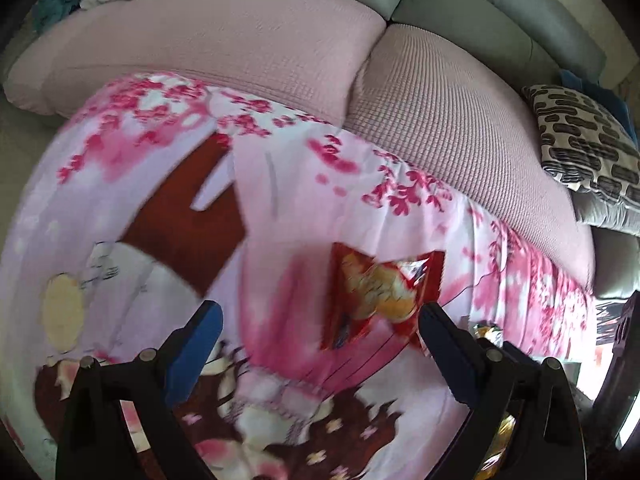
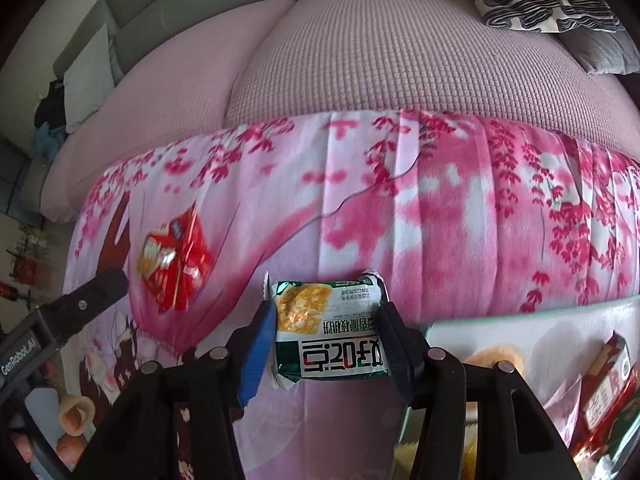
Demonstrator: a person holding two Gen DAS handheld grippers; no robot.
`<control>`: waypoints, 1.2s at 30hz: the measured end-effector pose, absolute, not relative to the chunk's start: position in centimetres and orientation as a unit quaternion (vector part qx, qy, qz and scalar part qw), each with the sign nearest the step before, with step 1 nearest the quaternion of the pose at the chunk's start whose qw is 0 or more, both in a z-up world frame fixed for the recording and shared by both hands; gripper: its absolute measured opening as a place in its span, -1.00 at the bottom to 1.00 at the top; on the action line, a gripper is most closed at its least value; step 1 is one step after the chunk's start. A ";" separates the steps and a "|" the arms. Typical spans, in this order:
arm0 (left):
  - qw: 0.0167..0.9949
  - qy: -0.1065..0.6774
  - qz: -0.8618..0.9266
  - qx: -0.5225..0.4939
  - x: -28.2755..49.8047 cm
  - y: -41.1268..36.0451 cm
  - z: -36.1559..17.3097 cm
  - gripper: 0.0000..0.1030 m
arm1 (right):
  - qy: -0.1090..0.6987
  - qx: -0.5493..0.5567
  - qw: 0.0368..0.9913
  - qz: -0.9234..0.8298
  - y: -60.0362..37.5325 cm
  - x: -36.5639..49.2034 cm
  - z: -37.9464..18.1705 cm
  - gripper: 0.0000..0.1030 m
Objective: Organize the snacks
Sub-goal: 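Grasp the green biscuit box with the right gripper while the left grasps the red pack, then lift and carry the green box and red pack over the tray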
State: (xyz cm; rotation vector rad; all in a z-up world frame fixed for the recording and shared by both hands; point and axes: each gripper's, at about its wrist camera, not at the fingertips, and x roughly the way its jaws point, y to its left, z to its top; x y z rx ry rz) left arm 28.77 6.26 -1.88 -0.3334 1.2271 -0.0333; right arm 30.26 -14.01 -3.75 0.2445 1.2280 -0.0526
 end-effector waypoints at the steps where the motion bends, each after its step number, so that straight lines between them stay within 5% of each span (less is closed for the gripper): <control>1: 0.802 0.575 -0.021 -0.163 29.2 6.0 -2.2 0.91 | 0.576 0.118 0.809 -0.025 -14.3 30.5 -3.9 0.07; 3: 0.795 0.580 -0.026 -0.173 30.2 5.5 -3.0 0.87 | 0.577 0.118 0.808 -0.025 -14.5 30.8 -4.0 0.07; 9: 0.787 0.579 -0.059 -0.204 31.1 4.4 -4.3 0.08 | 0.577 0.092 0.811 -0.018 -14.1 30.9 -4.5 0.09; 13: 0.795 0.569 -0.062 -0.203 30.8 4.2 -3.9 -0.10 | 0.577 0.072 0.813 -0.015 -13.4 31.1 -4.8 0.13; 36: 0.823 0.507 -0.008 -0.255 22.0 5.6 2.1 -0.13 | 0.533 0.061 0.844 0.006 -10.9 24.8 -0.1 0.01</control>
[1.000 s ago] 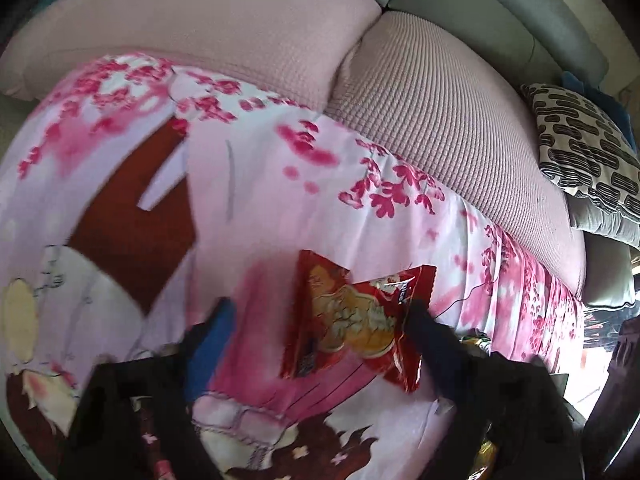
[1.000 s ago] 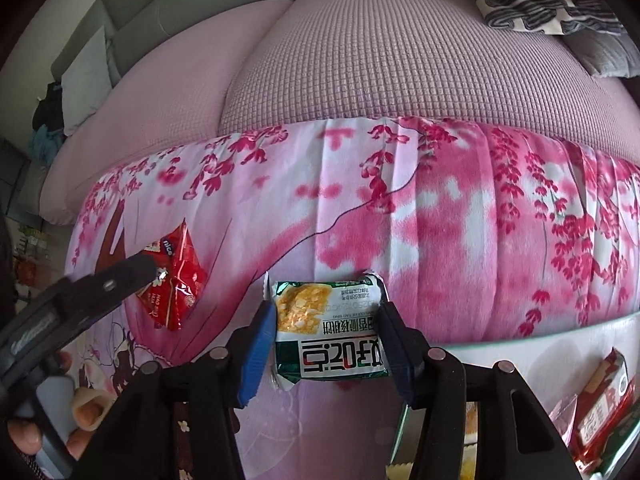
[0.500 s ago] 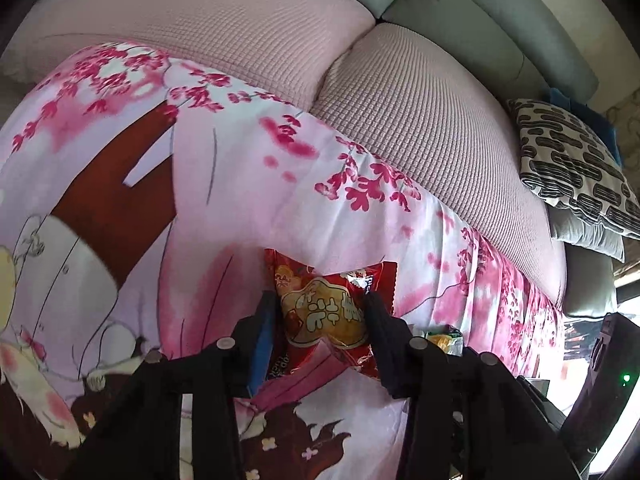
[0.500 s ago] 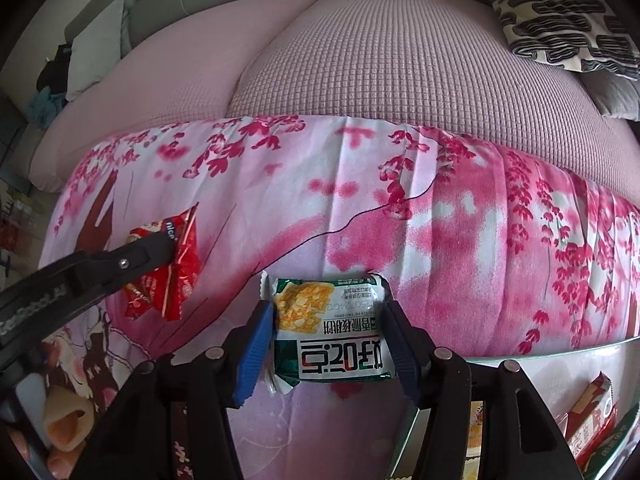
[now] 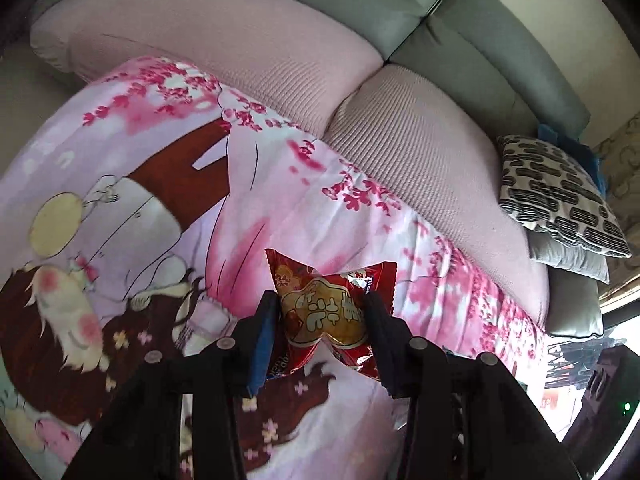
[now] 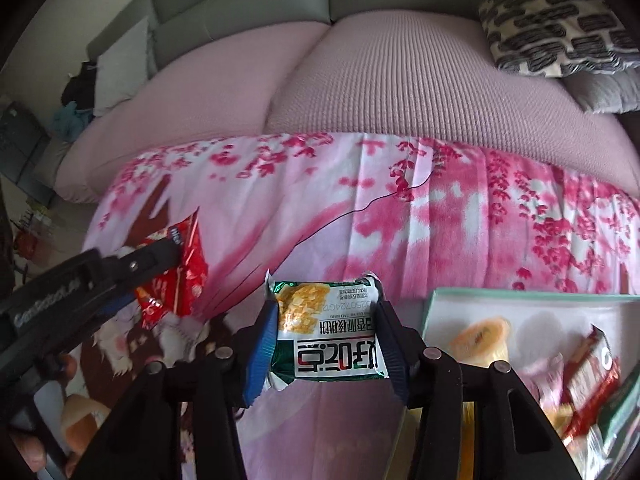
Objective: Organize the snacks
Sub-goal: 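Lift and carry the green box and red pack over the tray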
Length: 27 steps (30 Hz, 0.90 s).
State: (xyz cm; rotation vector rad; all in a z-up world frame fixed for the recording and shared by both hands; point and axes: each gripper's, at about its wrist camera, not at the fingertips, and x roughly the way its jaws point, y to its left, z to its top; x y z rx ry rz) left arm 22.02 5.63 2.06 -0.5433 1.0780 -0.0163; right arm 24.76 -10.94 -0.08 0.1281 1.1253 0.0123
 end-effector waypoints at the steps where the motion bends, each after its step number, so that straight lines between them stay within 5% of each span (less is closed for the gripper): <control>1: 0.825 0.504 -0.007 -0.256 21.5 5.5 2.4 -0.13 | 0.528 0.057 0.847 0.009 -10.7 23.9 0.5 0.01; 27: 0.846 0.480 -0.084 -0.217 11.4 -1.0 5.9 -0.13 | 0.463 0.118 0.877 -0.045 -14.9 8.7 3.8 0.01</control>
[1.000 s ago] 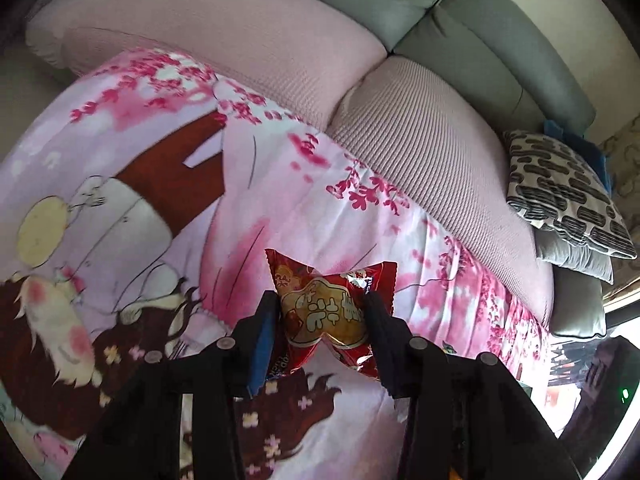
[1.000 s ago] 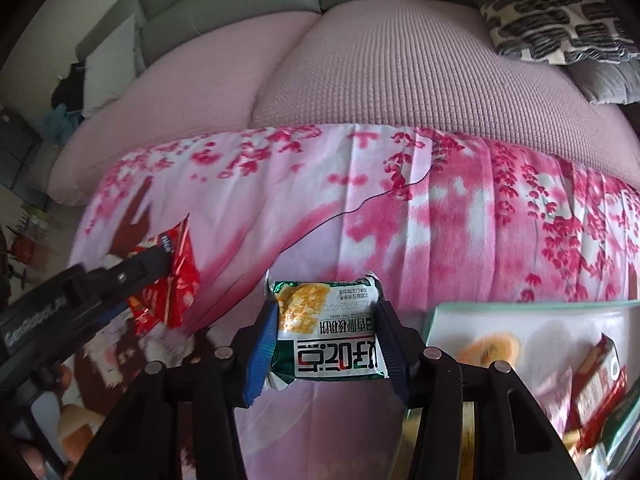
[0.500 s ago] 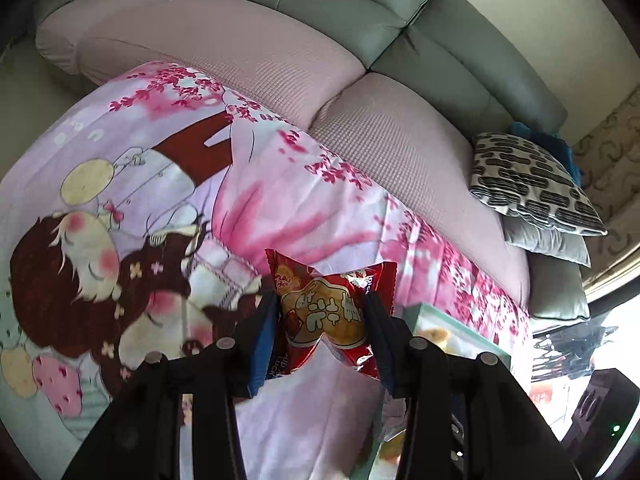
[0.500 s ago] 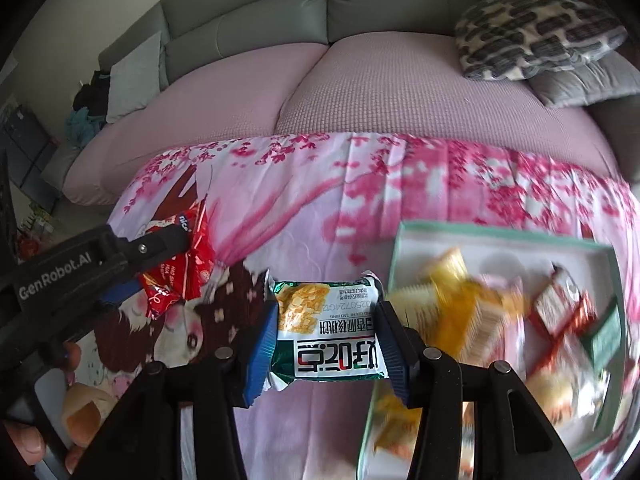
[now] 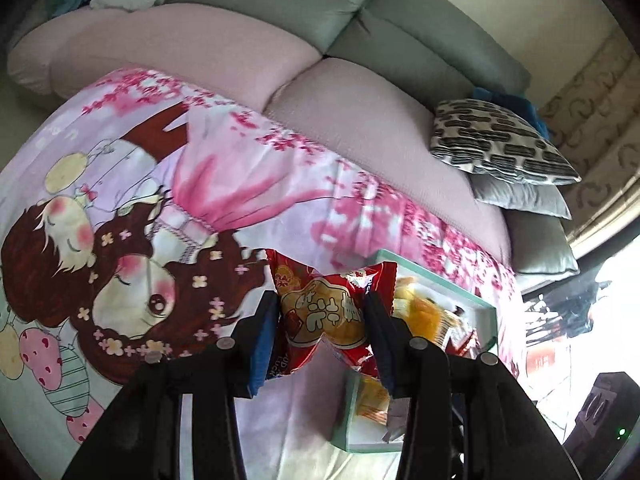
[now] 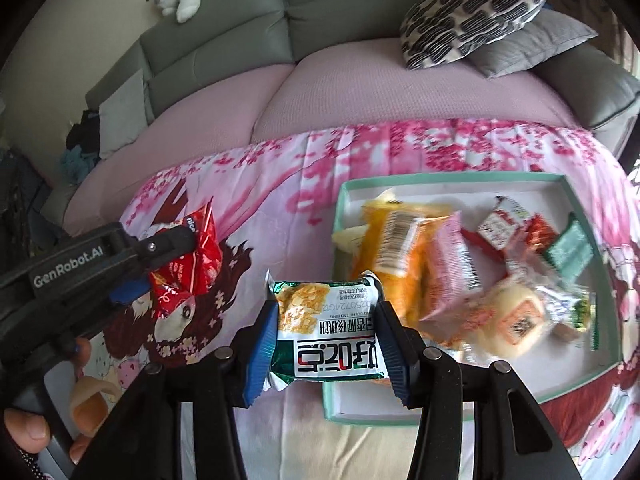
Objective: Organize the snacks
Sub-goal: 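Lift and carry the green box and red pack over the tray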
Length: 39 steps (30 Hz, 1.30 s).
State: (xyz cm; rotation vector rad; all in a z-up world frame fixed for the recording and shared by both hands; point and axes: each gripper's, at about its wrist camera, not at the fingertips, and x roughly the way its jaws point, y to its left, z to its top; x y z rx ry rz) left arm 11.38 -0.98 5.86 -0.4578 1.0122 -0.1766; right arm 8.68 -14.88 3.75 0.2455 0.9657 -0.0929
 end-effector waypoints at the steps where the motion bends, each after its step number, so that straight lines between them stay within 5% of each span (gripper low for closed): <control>1: 0.848 0.478 -0.087 -0.215 11.4 -1.2 6.0 -0.13 | 0.457 0.116 0.881 -0.050 -15.2 8.4 4.1 0.01; 25: 0.838 0.489 -0.211 -0.116 9.1 -12.6 5.7 -0.12 | 0.389 0.226 0.866 -0.217 -30.9 2.1 6.3 0.01; 39: 0.836 0.501 -0.222 -0.027 6.7 -18.4 3.6 -0.11 | 0.426 0.242 0.841 -0.231 -33.0 0.0 3.1 0.01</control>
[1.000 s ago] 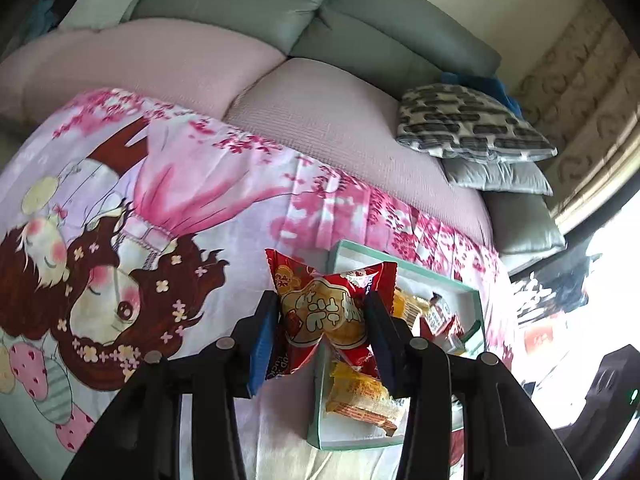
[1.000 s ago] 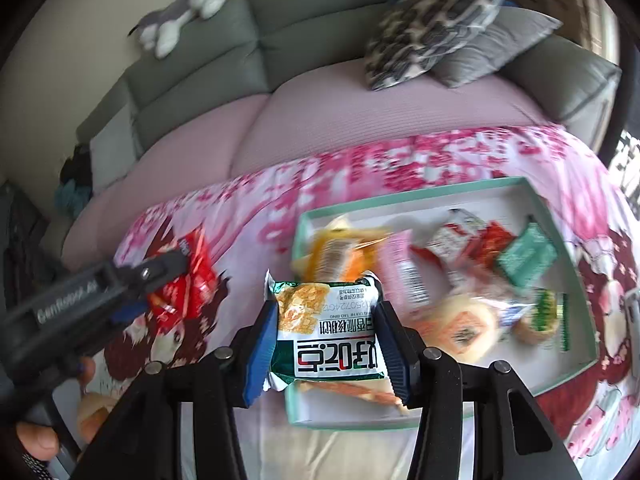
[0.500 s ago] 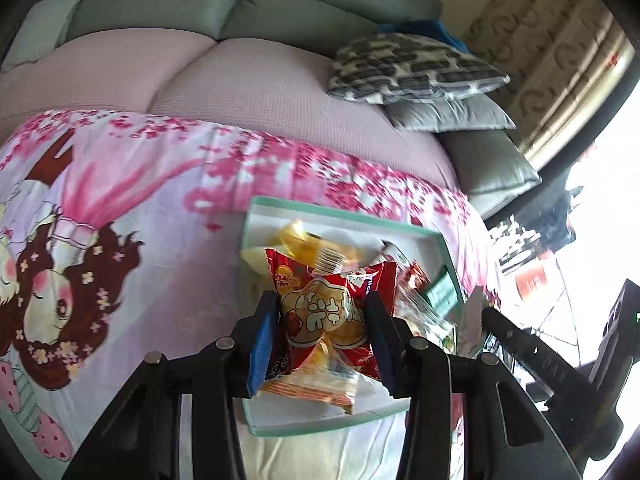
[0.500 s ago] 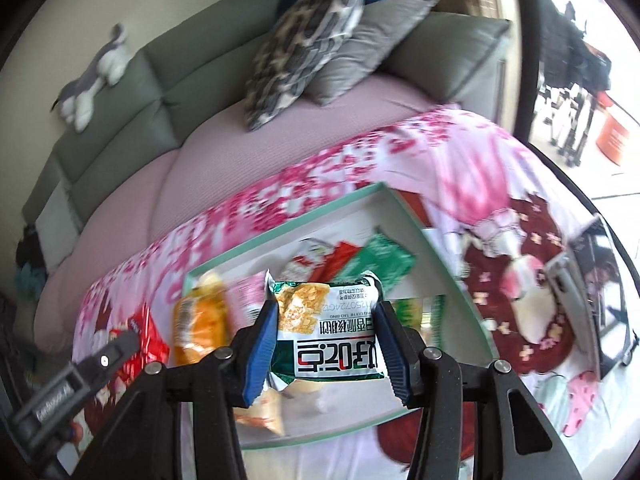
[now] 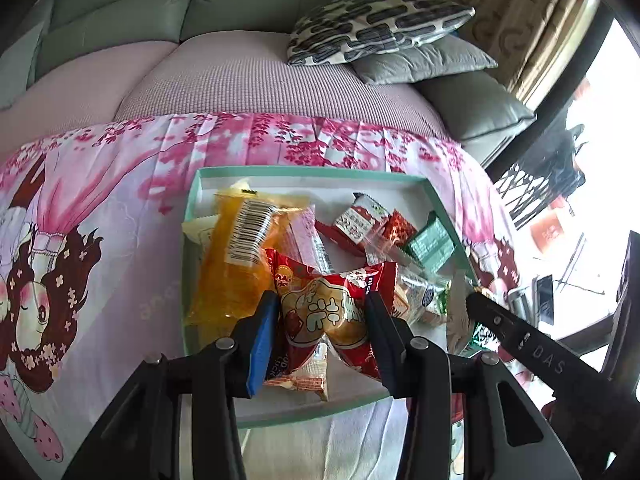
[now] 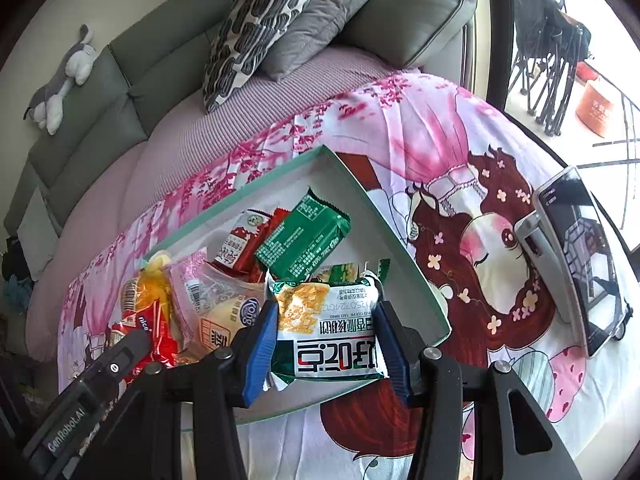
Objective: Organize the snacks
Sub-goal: 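Lift and carry the green box and red pack over the tray, then open both grippers to release the green box and red pack into the tray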
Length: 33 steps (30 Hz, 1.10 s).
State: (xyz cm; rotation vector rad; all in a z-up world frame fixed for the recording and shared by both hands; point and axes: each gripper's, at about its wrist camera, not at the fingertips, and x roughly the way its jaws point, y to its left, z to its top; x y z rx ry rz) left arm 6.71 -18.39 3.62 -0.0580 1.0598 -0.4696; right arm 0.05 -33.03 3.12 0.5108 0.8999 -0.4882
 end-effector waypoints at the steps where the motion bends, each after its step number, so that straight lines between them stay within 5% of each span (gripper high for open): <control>1: 0.835 0.502 -0.222 -0.024 6.6 -18.6 3.5 -0.11 | 0.427 0.243 0.840 -0.230 -33.1 0.1 2.9 0.01; 24: 0.853 0.491 -0.176 0.034 5.5 -20.6 2.5 -0.03 | 0.457 0.239 0.829 -0.217 -33.8 0.9 1.3 0.03; 33: 0.843 0.511 -0.165 0.027 5.4 -20.3 2.4 0.25 | 0.463 0.245 0.824 -0.217 -34.1 0.9 0.9 0.09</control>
